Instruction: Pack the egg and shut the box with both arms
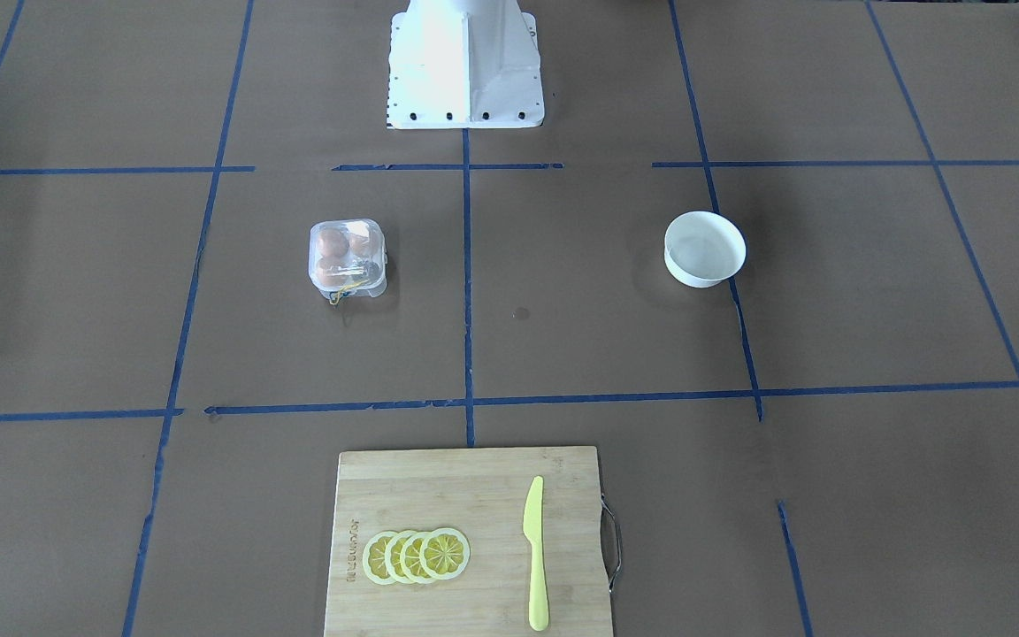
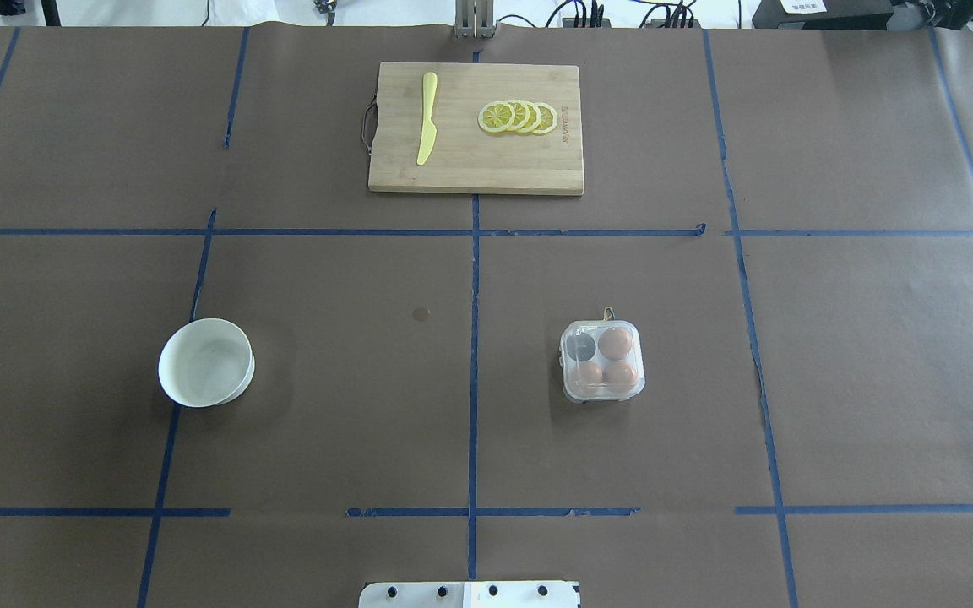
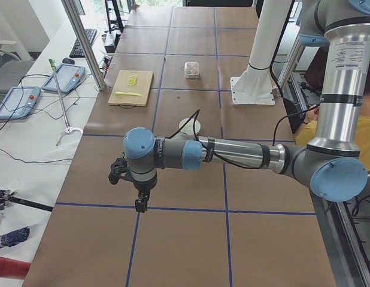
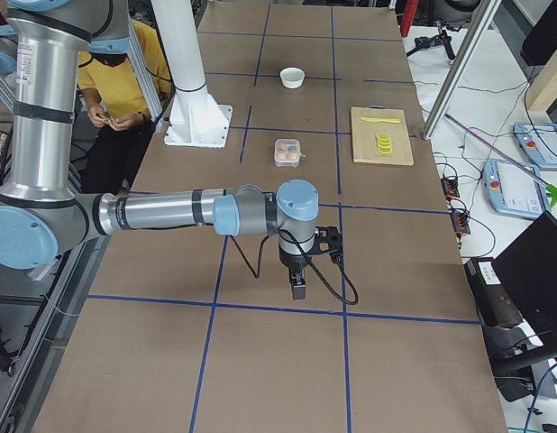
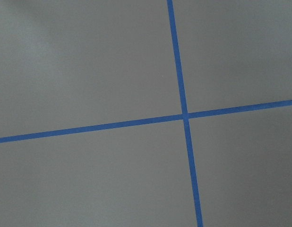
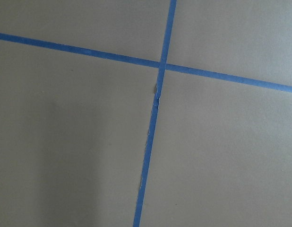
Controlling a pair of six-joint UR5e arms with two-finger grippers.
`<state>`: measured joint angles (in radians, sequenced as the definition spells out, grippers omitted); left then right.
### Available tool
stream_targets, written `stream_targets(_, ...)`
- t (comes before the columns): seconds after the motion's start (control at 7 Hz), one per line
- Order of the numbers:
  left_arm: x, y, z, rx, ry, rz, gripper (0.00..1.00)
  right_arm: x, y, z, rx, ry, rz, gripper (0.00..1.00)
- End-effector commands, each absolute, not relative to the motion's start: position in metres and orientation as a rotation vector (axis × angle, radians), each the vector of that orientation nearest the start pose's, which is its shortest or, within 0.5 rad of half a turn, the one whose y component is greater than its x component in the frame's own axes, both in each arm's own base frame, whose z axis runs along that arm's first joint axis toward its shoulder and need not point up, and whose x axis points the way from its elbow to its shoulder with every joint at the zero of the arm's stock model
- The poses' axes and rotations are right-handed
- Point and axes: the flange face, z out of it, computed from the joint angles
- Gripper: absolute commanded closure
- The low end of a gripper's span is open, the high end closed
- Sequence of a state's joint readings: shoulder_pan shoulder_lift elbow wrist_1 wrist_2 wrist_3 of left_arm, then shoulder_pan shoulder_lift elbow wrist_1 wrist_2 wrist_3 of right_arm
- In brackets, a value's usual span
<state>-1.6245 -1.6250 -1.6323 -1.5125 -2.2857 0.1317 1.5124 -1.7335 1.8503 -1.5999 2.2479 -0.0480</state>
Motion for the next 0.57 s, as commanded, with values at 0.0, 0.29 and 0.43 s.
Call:
stream_targets(0.0, -0.0956, -0.5117, 0.6122, 0.117, 0.707, 0.093, 0.0, 0.0458, -0.4303, 0.6041, 0.081, -0.679, -0.13, 0.0)
stream_targets(0.29, -0.0956, -0.5109, 0.6153, 0.111, 0.708, 0.089, 0.0, 0.0458, -0.4294, 0.6055, 0.076, -0.68, -0.127, 0.0)
stream_targets(0.43, -0.0956, -0.5108, 0.616, 0.109, 0.708, 0.087, 0.0, 0.0458, -0.4293, 0.6057, 0.075, -0.68, -0.127, 0.0)
